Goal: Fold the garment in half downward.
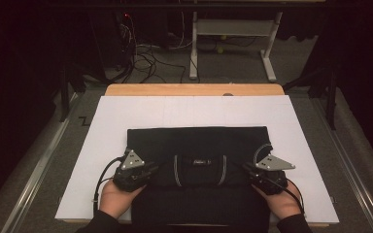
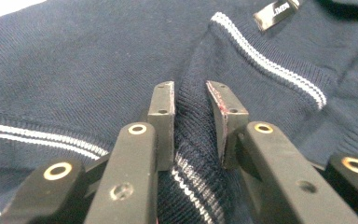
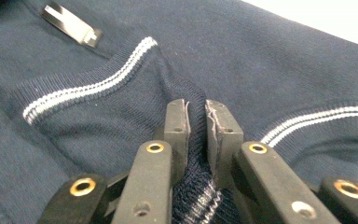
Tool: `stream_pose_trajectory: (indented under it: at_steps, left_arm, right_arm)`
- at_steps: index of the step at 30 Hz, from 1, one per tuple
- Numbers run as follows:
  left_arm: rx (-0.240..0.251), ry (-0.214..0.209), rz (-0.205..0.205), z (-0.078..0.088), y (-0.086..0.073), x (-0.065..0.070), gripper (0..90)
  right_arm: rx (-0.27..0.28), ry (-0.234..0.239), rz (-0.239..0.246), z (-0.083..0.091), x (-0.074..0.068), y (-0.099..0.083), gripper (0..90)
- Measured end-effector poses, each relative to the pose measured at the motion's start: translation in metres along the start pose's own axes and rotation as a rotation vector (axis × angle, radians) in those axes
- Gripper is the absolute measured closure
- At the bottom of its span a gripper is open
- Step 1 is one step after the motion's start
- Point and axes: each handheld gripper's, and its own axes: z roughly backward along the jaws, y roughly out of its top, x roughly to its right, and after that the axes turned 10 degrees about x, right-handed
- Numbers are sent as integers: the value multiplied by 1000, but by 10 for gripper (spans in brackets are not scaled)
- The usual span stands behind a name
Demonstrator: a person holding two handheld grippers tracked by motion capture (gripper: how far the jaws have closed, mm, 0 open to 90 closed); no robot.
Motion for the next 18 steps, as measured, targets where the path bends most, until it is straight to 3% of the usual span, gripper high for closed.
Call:
stream_pose_trajectory:
  at_steps: [4, 7, 11, 18]
  left_arm:
    - [25, -11, 10, 8, 0, 4, 693]
    - [28, -26, 20, 10, -1, 7, 692]
    - [21, -34, 16, 17, -5, 13, 687]
    - [8, -32, 3, 27, -16, 23, 683]
  right_arm:
    - [5, -11, 60, 9, -5, -1, 805]
    - [26, -6, 73, 16, -8, 0, 825]
    - [77, 28, 56, 27, -11, 0, 836]
    - [113, 92, 58, 40, -18, -6, 840]
